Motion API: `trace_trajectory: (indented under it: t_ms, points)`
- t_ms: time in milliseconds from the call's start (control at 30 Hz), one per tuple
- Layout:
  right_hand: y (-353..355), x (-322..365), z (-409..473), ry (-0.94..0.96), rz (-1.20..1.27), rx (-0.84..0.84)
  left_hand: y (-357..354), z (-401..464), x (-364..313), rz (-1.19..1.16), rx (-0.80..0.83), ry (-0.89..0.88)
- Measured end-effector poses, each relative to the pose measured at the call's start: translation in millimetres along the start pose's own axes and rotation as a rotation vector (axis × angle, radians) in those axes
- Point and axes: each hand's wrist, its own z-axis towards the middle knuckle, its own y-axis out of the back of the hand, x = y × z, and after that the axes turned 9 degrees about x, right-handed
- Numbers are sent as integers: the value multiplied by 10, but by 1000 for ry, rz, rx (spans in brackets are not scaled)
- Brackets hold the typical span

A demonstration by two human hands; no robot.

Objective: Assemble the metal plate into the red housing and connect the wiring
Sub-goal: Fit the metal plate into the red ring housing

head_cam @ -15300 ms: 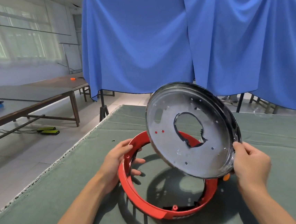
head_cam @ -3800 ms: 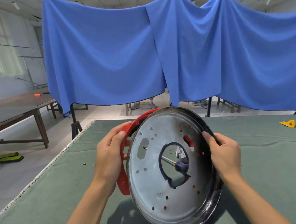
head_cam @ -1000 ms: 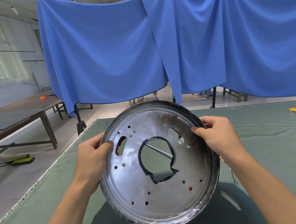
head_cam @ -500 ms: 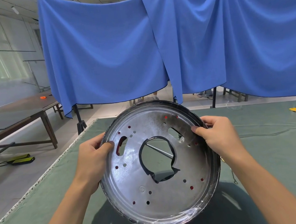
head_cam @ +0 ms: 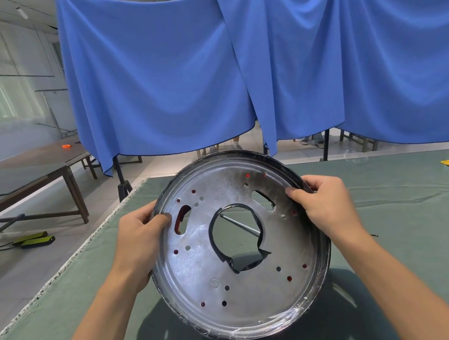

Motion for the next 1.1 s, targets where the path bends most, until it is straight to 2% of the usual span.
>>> trace_trajectory:
  t_ms: [700,967,1100]
  points:
    - [7,4,10,-18,62,24,-44,-30,-69,35,-7,-68]
    - [35,52,0,-79,28,61,-48,-30,-112,30,-23,23]
    - [63,60,-54,-147,-21,85,-36,-57,-137,45,13,148]
